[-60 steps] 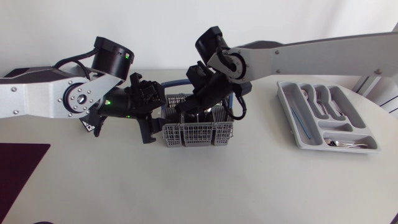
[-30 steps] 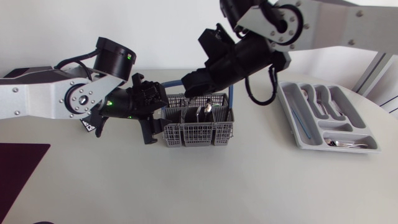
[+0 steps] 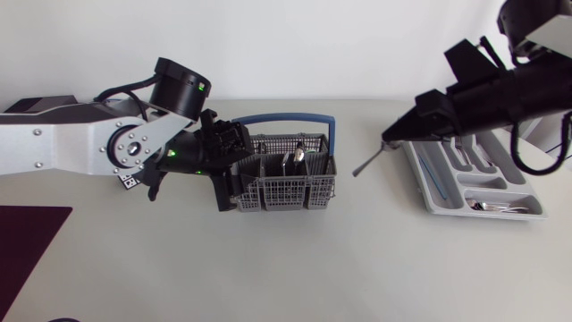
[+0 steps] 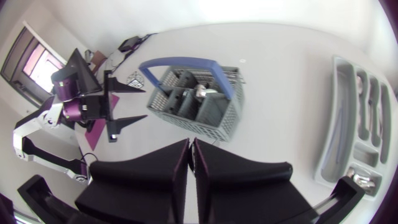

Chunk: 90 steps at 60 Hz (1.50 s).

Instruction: Transfer all utensils from the basket to the drawer tray.

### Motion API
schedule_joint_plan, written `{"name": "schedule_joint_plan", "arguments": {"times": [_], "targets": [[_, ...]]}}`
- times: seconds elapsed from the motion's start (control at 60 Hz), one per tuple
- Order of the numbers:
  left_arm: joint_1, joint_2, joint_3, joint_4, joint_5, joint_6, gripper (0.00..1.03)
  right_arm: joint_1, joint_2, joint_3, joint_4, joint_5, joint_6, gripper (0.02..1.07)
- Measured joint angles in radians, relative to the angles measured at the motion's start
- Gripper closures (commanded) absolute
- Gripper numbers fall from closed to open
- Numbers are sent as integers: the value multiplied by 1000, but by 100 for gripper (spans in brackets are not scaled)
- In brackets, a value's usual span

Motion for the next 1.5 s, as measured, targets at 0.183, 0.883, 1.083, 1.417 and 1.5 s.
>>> {"name": "schedule_joint_plan", "arguments": {"times": [0.183,0.883,1.083,1.417,1.5], "targets": [[-54,51,55,-1,-87,-60,30,-143,-64,-122,-10,146,-76,101],[-130,99,138,-39,-167,-145,30,-571,190,-287,594,726,-280,100],[-132,99,139,-42,-179,-161,30,-566,323,-298,707,805,-292,97],[-151,99,172,-57,-214,-192,30,-504,402,-298,729,830,-294,52],[-151,99,182,-58,-227,-208,30,-497,398,-298,728,830,-294,45]]}}
